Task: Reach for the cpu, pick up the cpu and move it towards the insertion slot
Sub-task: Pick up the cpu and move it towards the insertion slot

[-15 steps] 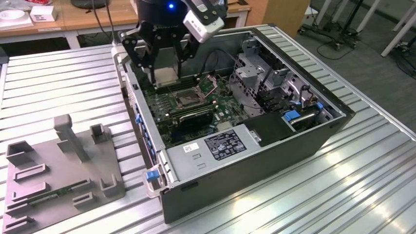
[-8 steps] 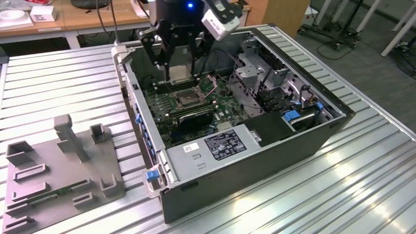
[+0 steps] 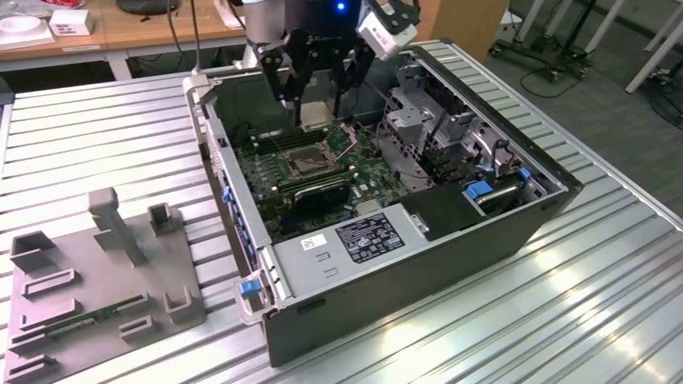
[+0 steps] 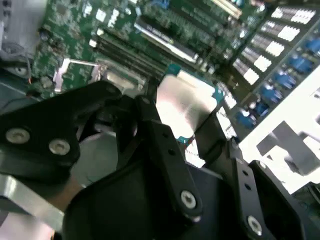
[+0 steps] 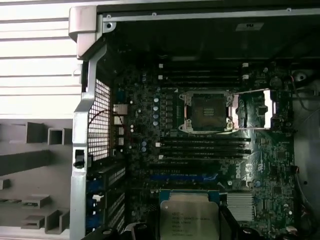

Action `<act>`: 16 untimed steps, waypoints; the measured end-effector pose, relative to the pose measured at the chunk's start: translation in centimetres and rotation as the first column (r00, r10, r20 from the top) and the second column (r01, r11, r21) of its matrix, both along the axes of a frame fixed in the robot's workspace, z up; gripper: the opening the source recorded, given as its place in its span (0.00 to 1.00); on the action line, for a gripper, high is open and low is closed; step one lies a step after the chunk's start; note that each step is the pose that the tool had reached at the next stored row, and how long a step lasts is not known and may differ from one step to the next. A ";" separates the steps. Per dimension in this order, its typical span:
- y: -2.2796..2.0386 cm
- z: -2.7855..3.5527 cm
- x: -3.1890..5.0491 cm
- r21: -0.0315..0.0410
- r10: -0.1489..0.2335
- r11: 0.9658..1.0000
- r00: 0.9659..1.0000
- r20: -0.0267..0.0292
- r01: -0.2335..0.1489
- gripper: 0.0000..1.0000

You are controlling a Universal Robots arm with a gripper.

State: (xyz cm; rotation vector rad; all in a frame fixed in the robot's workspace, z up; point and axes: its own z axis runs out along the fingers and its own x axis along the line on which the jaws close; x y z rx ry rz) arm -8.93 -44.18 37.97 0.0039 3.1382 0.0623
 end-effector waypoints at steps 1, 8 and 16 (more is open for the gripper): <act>0.38 -0.04 0.08 0.000 0.000 1.000 1.000 0.000 0.000 0.55; 2.09 -0.28 1.48 0.000 0.000 1.000 1.000 0.000 0.000 0.55; 2.44 -0.42 3.75 0.000 0.000 1.000 1.000 0.000 0.000 0.55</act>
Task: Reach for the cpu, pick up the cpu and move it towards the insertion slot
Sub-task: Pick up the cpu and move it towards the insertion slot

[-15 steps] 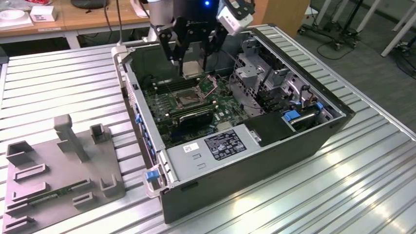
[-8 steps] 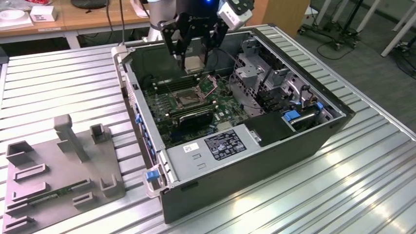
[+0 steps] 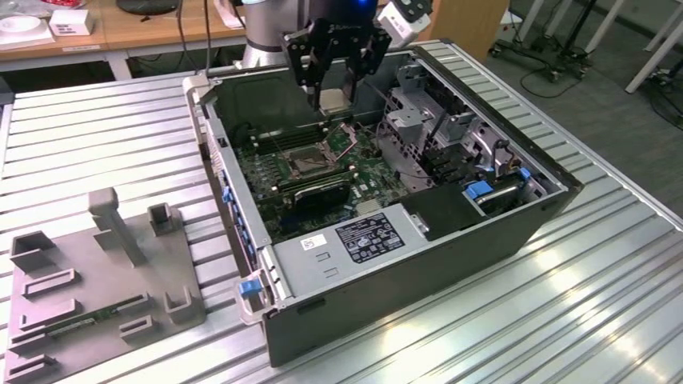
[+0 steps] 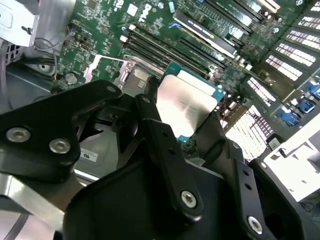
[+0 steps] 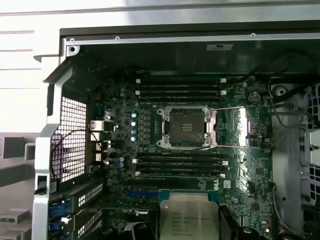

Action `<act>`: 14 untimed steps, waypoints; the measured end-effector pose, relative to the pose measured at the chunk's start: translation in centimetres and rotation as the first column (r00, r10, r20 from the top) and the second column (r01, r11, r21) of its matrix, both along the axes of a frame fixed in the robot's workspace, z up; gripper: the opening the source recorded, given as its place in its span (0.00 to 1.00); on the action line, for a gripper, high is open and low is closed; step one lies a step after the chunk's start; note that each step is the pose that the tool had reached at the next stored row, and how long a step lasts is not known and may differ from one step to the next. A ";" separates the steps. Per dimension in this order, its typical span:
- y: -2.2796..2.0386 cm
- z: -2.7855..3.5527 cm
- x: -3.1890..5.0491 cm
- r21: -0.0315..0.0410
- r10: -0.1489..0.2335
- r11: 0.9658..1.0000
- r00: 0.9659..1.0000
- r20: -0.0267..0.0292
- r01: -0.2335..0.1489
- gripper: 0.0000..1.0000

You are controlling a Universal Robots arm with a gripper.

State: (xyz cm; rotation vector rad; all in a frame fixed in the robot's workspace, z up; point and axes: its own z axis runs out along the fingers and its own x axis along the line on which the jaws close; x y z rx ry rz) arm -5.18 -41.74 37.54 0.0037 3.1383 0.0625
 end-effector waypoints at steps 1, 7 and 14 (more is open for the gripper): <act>0.00 -0.01 0.03 0.000 0.000 1.000 1.000 0.000 0.000 0.55; 0.01 -0.02 0.06 0.000 0.000 1.000 1.000 0.000 0.000 0.55; 1.88 -0.21 0.17 0.000 0.000 1.000 1.000 0.000 0.000 0.55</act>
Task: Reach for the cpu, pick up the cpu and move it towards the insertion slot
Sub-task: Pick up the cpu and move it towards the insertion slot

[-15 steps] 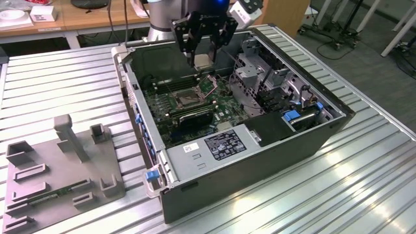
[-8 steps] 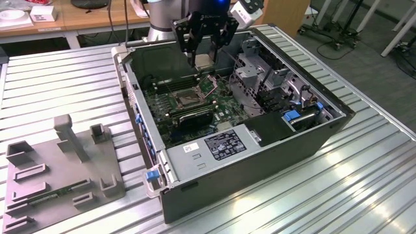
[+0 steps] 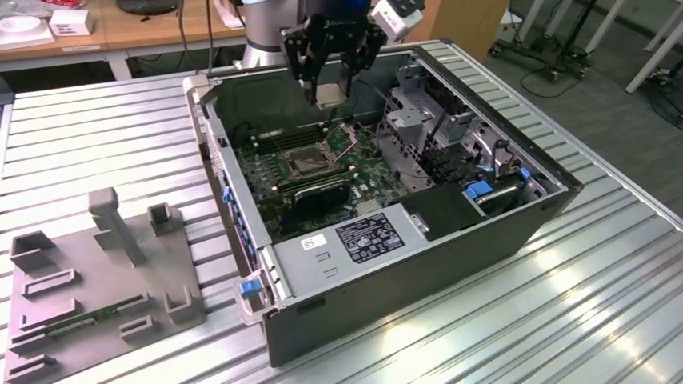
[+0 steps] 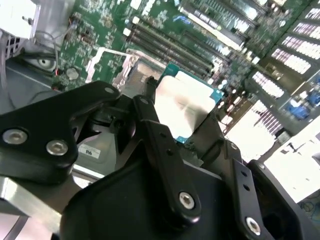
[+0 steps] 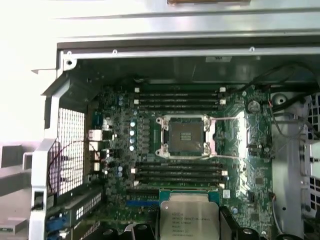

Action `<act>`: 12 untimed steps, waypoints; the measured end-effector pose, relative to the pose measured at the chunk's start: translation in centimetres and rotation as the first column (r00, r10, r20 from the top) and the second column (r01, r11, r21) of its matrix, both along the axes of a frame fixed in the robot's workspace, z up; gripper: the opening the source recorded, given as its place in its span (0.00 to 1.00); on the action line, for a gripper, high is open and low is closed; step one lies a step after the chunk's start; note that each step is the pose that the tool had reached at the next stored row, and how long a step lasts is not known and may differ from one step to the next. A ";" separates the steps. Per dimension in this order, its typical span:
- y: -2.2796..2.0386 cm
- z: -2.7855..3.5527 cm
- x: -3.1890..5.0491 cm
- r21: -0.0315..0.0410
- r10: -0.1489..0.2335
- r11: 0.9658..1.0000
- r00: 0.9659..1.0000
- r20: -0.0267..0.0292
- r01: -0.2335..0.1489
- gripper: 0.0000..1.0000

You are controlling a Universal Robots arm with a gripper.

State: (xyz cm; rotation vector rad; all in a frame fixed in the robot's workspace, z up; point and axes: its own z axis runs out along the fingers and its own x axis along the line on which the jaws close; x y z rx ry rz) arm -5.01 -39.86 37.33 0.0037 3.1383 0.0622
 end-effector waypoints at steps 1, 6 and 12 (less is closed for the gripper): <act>0.37 -0.09 0.05 0.000 0.000 1.000 1.000 0.000 0.000 0.55; 1.99 -0.57 0.23 0.001 0.000 1.000 1.000 0.000 0.000 0.55; 4.03 -1.15 0.52 0.001 0.000 1.000 1.000 -0.001 0.000 0.55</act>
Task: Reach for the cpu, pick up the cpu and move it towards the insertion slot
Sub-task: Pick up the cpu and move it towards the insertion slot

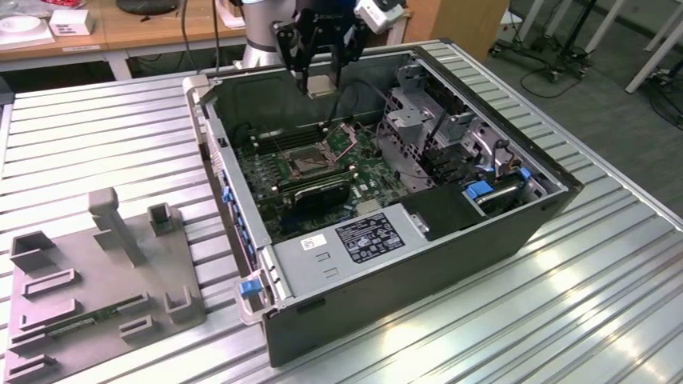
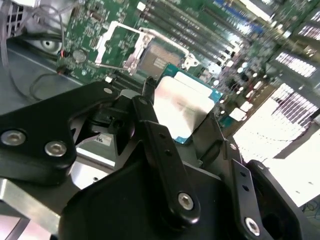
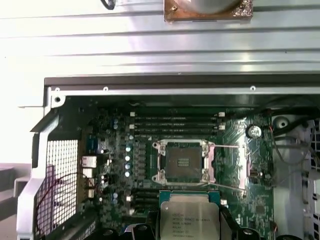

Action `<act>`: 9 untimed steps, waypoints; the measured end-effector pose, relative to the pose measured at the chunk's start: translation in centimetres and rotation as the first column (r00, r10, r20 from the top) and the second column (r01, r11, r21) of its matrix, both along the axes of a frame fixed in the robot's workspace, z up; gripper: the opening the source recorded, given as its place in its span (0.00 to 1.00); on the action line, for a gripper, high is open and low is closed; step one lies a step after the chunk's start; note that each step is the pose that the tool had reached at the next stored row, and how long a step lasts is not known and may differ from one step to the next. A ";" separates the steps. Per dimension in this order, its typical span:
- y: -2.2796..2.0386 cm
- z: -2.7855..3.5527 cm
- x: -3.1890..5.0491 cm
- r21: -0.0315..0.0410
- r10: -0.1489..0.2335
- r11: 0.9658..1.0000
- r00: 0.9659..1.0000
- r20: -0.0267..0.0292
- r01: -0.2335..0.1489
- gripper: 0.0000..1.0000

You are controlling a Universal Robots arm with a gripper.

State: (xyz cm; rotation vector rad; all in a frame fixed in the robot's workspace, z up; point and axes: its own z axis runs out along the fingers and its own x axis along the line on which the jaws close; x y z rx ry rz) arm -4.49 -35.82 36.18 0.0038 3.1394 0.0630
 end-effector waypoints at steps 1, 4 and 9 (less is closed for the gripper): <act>0.29 -0.04 0.05 0.000 0.000 1.000 1.000 -0.001 0.000 0.55; 0.96 -0.10 0.22 0.000 0.000 1.000 1.000 -0.005 0.000 0.55; 1.62 -0.26 0.39 0.000 -0.006 1.000 1.000 -0.010 0.006 0.55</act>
